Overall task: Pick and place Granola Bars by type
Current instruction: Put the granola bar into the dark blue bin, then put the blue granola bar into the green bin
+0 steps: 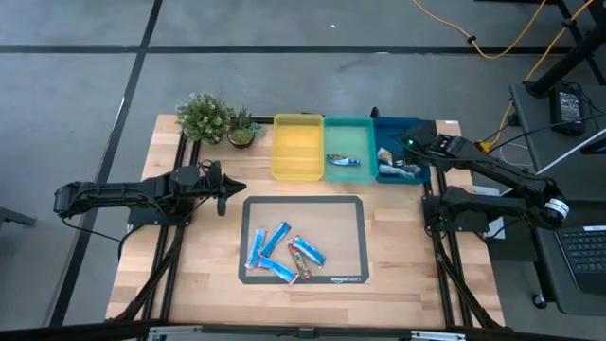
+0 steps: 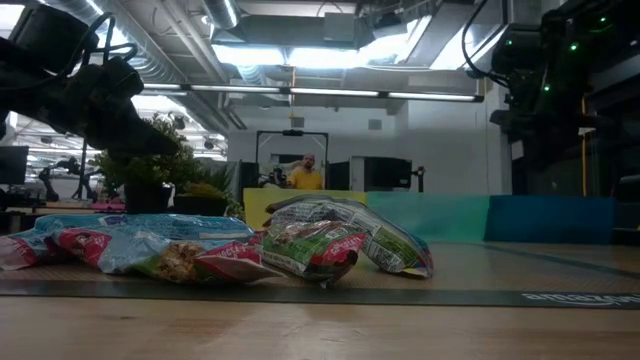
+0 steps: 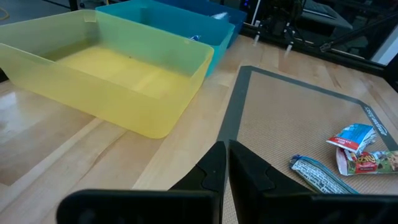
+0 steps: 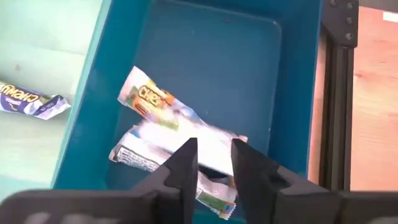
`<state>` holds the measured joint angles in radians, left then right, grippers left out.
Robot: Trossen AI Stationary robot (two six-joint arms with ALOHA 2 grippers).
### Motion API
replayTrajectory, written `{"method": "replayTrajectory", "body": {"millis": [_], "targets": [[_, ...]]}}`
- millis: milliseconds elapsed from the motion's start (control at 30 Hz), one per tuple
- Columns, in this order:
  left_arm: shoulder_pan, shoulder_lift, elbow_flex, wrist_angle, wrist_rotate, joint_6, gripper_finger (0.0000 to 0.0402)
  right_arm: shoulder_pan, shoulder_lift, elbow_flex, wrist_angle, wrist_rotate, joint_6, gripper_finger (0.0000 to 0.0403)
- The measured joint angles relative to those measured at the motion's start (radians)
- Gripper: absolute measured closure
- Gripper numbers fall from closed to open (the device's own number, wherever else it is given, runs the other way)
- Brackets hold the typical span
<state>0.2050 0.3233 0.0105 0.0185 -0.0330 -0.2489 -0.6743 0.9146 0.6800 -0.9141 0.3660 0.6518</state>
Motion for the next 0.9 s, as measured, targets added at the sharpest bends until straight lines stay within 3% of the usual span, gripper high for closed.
{"method": "replayTrajectory", "body": {"millis": [133,367,667,900], "targets": [[0.000,0.000,0.000,0.000,0.000,0.000,0.0391,0.000,0.000,0.000,0.026,-0.007,0.000,0.0272],[0.000,0.000,0.000,0.000,0.000,0.000,0.0389,0.012,0.000,0.000,0.107,-0.113,-0.034,0.0236],[0.000,0.000,0.000,0.000,0.000,0.000,0.0393,0.093,0.000,0.000,0.179,-0.132,-0.068,0.0232],[0.000,0.000,0.000,0.000,0.000,0.000,0.0389,0.168,0.000,0.000,0.186,-0.190,-0.209,0.0232]]}}
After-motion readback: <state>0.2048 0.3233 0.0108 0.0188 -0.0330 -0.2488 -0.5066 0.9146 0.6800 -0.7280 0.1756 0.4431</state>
